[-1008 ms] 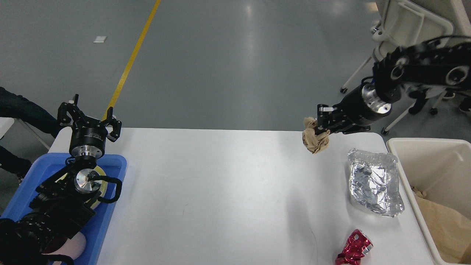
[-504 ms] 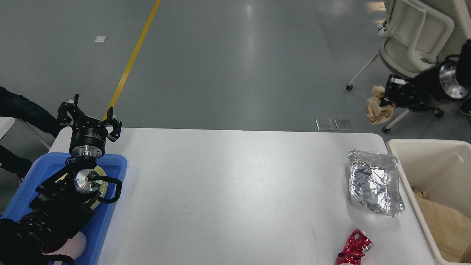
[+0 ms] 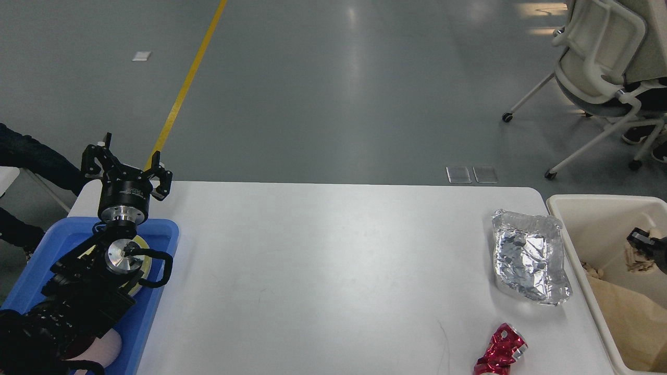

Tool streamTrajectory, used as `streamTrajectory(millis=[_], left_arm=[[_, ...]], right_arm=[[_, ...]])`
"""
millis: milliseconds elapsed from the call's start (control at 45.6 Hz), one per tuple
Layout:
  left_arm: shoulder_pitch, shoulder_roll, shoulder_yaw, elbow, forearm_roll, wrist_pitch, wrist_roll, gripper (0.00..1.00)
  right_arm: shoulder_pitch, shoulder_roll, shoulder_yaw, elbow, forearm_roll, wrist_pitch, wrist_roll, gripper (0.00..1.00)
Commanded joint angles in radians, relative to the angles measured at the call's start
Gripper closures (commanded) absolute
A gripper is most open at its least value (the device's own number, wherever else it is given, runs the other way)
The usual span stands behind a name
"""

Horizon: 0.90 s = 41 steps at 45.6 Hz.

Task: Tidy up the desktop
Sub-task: 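Lift the crumpled paper and drop it into the white bin, then move the right gripper to the crumpled foil and grasp it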

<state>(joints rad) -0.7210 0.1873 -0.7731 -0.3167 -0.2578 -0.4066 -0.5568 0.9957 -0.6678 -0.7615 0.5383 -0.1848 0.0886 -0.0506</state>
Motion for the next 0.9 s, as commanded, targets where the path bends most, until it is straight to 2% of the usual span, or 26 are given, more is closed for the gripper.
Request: streamTrajectory(millis=[0, 307, 460, 570, 767, 877], left_arm=[[0.000, 0.000, 0.000, -0.001, 0.000, 0.000, 0.000, 0.04], [0.000, 0.000, 0.000, 0.001, 0.000, 0.000, 0.000, 0.04], [0.000, 0.000, 0.000, 0.001, 0.000, 0.000, 0.000, 0.04], [0.000, 0.000, 0.000, 0.001, 0.000, 0.000, 0.000, 0.04], [0.000, 0.001, 0.000, 0.001, 0.000, 0.000, 0.000, 0.04], [0.000, 0.000, 0.000, 0.001, 0.000, 0.000, 0.000, 0.04]], right_arm=[[-0.066, 0.042, 0.005, -0.084, 0.001, -0.001, 0.000, 0.00], [-0.078, 0.073, -0.005, -0.087, -0.001, 0.000, 0.000, 0.00], [0.032, 0.085, -0.044, -0.045, -0.012, 0.017, -0.006, 0.00], [0.187, 0.085, -0.152, 0.070, -0.015, 0.022, -0.008, 0.00], [0.544, 0.119, -0.344, 0.371, -0.018, 0.026, -0.009, 0.00], [0.725, 0.175, -0.413, 0.498, -0.018, 0.083, -0.009, 0.00]])
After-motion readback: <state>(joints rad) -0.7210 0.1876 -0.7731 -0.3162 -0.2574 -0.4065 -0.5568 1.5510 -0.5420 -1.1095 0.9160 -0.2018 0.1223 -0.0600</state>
